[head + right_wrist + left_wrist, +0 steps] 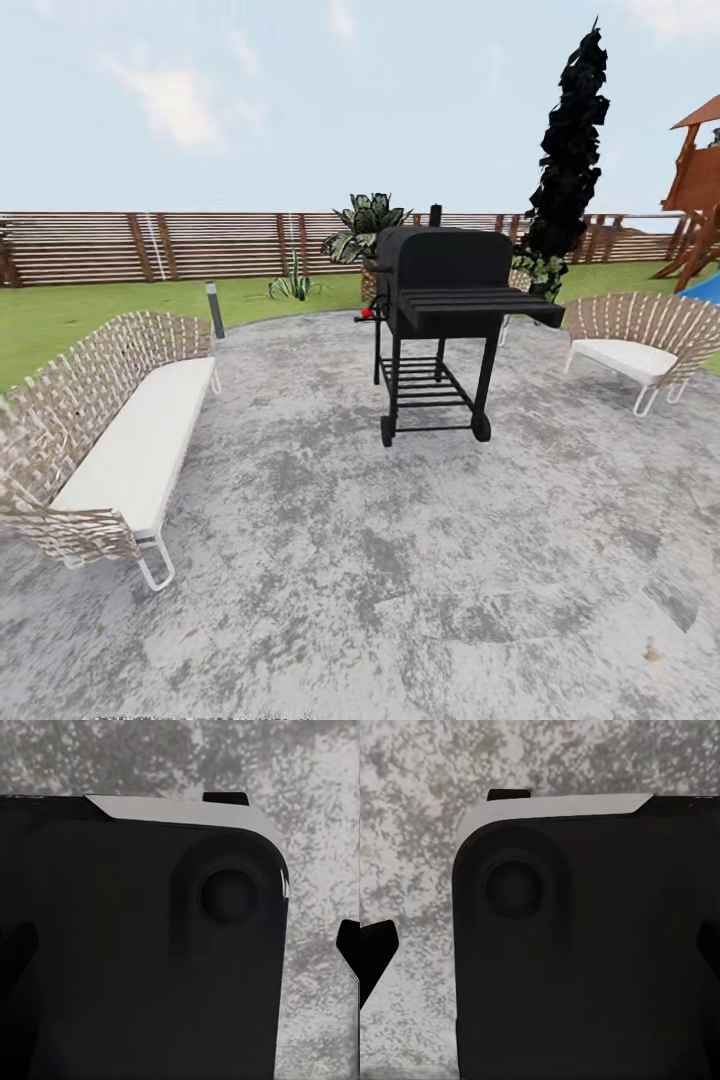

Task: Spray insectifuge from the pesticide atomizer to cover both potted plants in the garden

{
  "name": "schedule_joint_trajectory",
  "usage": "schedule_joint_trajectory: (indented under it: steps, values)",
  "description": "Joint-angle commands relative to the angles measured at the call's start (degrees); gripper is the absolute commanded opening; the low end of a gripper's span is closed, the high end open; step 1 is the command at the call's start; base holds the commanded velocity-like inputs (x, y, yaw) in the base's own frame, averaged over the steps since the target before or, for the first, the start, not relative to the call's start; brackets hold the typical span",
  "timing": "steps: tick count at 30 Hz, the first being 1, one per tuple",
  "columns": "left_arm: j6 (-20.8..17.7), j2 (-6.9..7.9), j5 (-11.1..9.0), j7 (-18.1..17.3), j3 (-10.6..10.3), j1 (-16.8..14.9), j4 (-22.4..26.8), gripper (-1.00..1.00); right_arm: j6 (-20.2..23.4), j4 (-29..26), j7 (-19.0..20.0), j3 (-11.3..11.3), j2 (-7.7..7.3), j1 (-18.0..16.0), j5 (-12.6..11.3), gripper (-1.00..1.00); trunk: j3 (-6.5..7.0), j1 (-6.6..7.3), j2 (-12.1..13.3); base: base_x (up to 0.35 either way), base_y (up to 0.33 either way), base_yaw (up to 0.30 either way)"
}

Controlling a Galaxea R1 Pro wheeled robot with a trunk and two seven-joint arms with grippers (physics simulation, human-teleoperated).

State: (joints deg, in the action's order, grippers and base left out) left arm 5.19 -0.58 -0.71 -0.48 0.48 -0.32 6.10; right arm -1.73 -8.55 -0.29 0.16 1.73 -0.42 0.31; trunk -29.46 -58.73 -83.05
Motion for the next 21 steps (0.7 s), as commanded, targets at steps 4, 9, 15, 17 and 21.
schedule_joint_trajectory:
  steps: [4, 9, 15, 17, 21]
  values:
    - [0.2, -0.02, -0.1, 0.0, 0.0, 0.0, 0.0, 1.00, -0.2, 0.0, 0.0, 0.0, -0.04, 0.0, 0.0, 1.00, -0.05, 0.00, 0.0, 0.000, 0.000, 0.284]
    - [0.2, -0.03, -0.1, 0.0, 0.0, 0.0, 0.0, 1.00, 0.0, 0.0, 0.0, 0.0, -0.04, 0.0, 0.0, 1.00, -0.05, 0.00, 0.0, 0.000, 0.000, 0.284]
    - [0.2, 0.03, 0.0, 0.0, -0.3, 0.0, 0.0, 1.00, -0.1, 0.0, 0.0, 0.0, -0.06, 0.0, 0.0, 1.00, -0.05, 0.00, 0.0, 0.000, 0.000, 0.284]
    - [0.1, 0.02, 0.0, 0.0, -0.3, 0.0, 0.0, 1.00, -0.1, 0.0, 0.0, 0.0, -0.06, 0.0, 0.0, 1.00, -0.05, 0.00, 0.0, 0.000, 0.000, 0.282]
    - [0.0, 0.07, 0.4, 0.0, -0.4, -0.3, 0.0, 1.00, -0.1, -0.1, 0.0, 0.0, -0.24, 0.0, 0.0, 1.00, -0.05, 0.00, 0.0, 0.011, 0.000, 0.132]
